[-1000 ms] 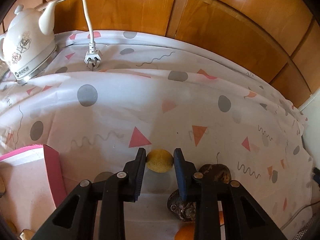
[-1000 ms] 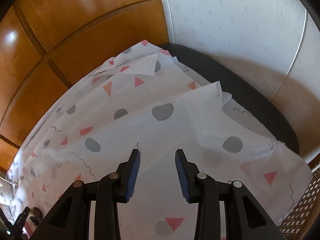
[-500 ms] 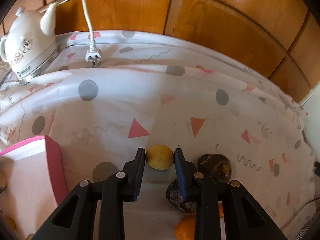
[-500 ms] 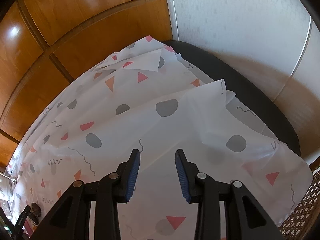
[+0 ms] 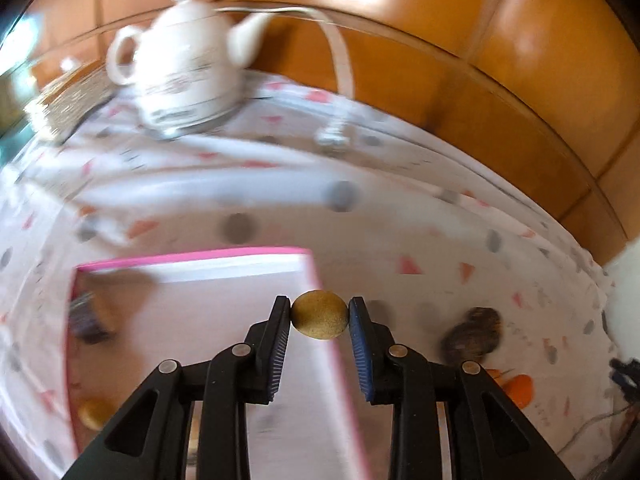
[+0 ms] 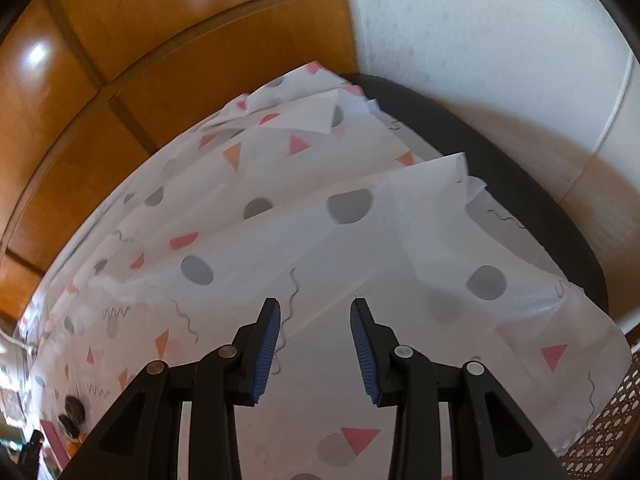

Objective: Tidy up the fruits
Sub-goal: 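Carry the yellow potato into the pink tray and release it, then reach the right gripper to an orange and grasp it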

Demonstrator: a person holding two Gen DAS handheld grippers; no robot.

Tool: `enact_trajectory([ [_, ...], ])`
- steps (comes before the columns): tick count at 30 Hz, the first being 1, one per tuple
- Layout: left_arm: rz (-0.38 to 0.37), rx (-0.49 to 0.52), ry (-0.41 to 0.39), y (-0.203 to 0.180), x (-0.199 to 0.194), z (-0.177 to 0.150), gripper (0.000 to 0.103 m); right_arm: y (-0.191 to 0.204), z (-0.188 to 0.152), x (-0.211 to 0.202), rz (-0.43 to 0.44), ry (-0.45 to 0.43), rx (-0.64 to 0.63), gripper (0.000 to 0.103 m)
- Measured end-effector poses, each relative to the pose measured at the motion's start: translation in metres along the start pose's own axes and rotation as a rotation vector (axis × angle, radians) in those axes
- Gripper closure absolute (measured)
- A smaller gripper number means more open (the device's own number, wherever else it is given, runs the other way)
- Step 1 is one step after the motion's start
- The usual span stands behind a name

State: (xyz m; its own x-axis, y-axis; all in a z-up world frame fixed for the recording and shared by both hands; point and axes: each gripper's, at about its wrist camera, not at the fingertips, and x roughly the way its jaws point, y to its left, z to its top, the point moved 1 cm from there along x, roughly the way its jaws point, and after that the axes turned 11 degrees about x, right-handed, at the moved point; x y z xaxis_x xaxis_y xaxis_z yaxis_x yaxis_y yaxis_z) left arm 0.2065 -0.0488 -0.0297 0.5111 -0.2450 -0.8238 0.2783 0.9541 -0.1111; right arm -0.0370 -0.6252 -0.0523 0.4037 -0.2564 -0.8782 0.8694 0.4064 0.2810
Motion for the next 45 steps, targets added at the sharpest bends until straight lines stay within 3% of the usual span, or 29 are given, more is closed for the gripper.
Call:
enact_trajectory([
  [4,0.051,-0.076,0.005,0.04,-0.006,-0.016,0.073,0.013,-0.007,0.002,0.007,0.014,-0.072,0.066],
  [11,0.107,-0.144,0.008,0.076,-0.014,-0.044,0.073,0.022,-0.014,0.0,-0.013,0.007,-0.124,0.066],
  [13,0.111,-0.153,0.003,0.08,-0.017,-0.051,0.069,0.02,-0.014,0.0,-0.019,0.007,-0.115,0.066],
  [15,0.118,-0.163,-0.011,0.083,-0.022,-0.057,0.054,0.019,-0.013,0.001,-0.025,0.011,-0.108,0.066],
  [25,0.172,-0.138,-0.071,0.078,-0.06,-0.097,0.041,0.035,-0.025,0.009,-0.003,0.067,-0.197,0.066],
  [32,0.188,-0.116,-0.097,0.073,-0.083,-0.124,0.038,0.057,-0.046,0.013,0.049,0.117,-0.319,0.066],
  [37,0.204,-0.126,-0.12,0.075,-0.101,-0.139,0.034,0.076,-0.065,0.013,0.15,0.178,-0.412,0.066],
  [45,0.229,-0.12,-0.129,0.079,-0.117,-0.158,0.034,0.119,-0.117,0.002,0.281,0.25,-0.662,0.066],
])
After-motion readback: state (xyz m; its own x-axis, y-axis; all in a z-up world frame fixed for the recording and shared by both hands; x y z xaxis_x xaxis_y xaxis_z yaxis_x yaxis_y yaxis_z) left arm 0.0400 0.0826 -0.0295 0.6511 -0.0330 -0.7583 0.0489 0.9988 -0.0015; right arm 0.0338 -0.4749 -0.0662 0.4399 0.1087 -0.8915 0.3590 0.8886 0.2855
